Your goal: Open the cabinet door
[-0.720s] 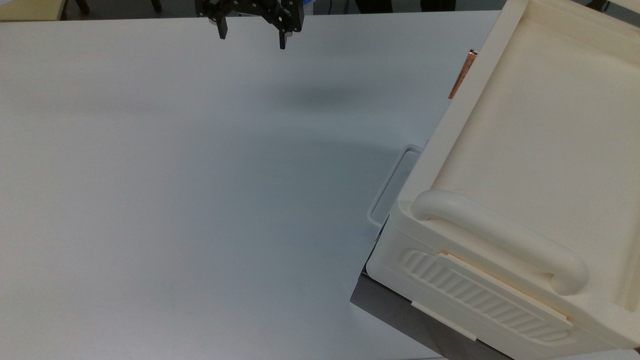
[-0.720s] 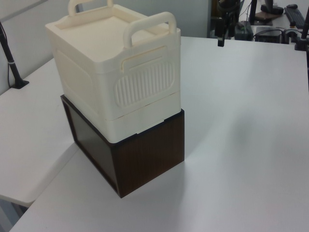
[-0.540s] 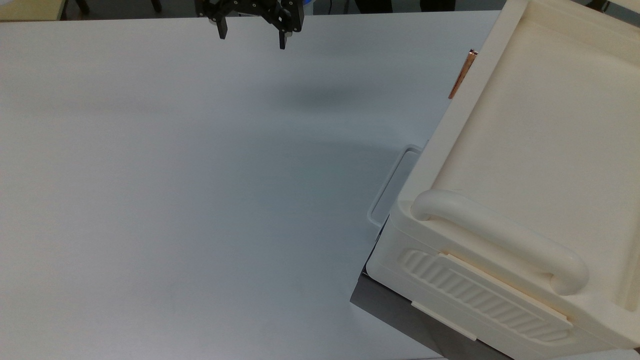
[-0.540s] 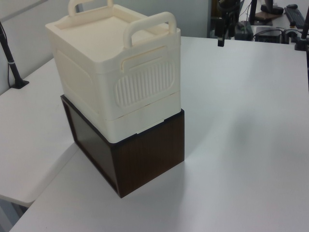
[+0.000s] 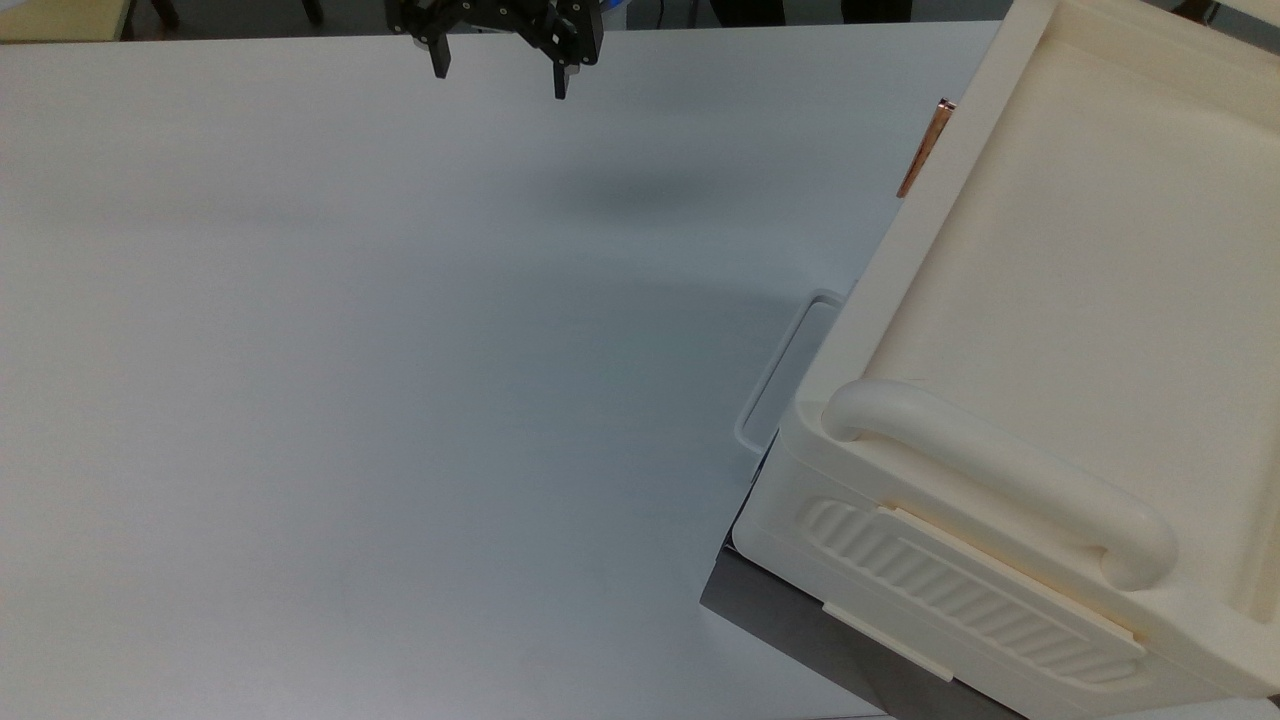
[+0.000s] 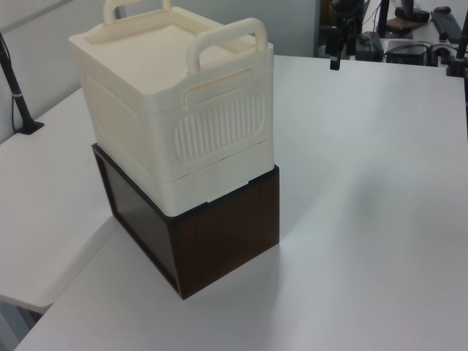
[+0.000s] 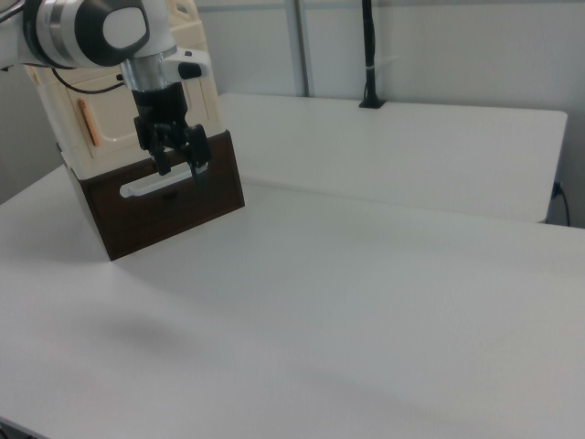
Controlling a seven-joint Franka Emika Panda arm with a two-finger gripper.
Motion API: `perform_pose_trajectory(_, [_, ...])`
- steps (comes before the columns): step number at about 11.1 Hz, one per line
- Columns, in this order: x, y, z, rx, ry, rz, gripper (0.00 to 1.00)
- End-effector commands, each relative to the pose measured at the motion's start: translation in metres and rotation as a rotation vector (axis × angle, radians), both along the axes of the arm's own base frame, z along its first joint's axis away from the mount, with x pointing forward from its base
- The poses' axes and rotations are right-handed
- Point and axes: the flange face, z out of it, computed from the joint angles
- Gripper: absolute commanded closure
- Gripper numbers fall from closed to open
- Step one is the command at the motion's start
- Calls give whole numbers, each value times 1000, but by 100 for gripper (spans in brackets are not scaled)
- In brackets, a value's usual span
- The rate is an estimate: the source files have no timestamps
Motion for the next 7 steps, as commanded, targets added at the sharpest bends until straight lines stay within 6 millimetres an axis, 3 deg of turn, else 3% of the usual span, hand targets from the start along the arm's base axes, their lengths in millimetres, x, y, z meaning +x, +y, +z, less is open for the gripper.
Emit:
perform_pose_trajectory(1, [-3, -1, -6, 19, 13, 31, 0])
perform_pose_trajectory(5, [8, 20, 30, 112, -70, 299, 0])
perform_pose_trajectory(6, [8, 34, 42, 110, -96, 381, 0])
perform_pose_trajectory(7, [8, 62, 53, 109, -127, 471, 0])
